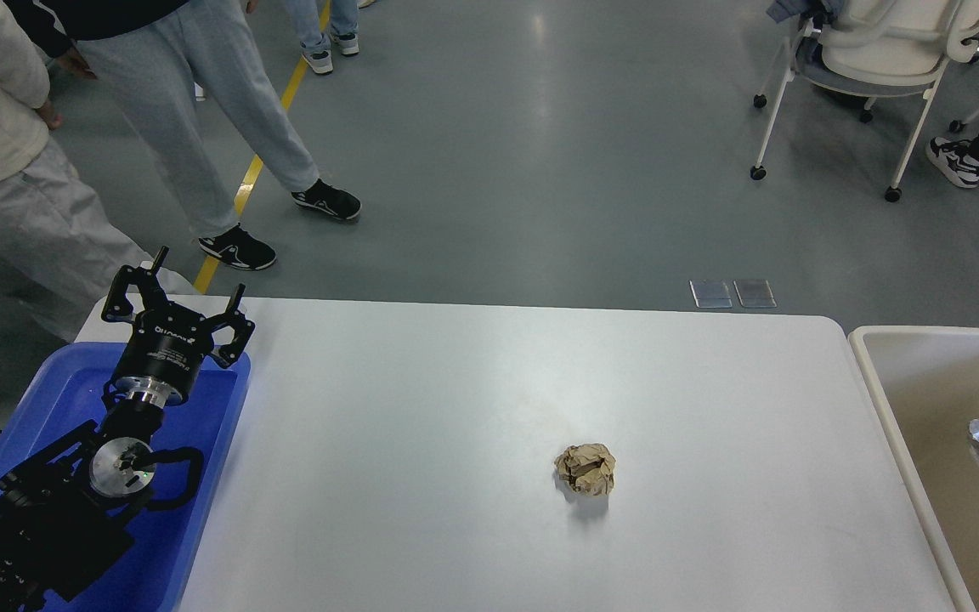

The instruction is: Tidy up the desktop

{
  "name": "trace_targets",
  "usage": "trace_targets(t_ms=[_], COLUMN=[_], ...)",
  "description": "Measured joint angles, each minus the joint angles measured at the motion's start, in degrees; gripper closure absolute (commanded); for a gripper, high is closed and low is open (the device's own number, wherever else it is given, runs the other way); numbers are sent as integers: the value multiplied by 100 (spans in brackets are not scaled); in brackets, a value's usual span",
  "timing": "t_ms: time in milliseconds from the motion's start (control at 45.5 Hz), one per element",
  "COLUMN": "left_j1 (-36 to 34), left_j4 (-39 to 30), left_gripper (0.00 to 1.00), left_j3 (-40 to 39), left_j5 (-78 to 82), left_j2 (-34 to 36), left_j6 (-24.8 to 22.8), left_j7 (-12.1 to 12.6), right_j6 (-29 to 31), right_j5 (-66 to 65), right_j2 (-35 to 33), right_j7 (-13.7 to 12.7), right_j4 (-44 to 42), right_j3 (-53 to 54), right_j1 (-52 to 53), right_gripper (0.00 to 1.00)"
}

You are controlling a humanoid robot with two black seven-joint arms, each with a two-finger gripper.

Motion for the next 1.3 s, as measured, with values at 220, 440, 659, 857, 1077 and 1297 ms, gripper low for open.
trace_targets(t_ms=[220,440,659,857,1077,1297], left_j1=[3,3,2,0,0,6], left_j4=[0,0,0,0,0,0], left_gripper=[0,0,0,0,0,0], left_j3=[0,2,2,1,1,0], left_j5=[0,0,0,0,0,0], left_j2=[0,0,0,0,0,0], left_j6=[0,0,0,0,0,3], left_j7=[0,0,0,0,0,-9], right_j6=[-352,-577,-814,-1080,-1165,-1184], right_j5=[71,110,125,130,132,133], right_j2=[135,271,417,500,529,514], right_j7=[-91,-123,-135,-147,-153,-156], right_j4=[-16,-26,-29,-29,-24,-24], right_j3=[109,154,167,166,161,151], right_j1=[28,45,63,99,127,143], right_gripper=[100,100,73,42,26,20])
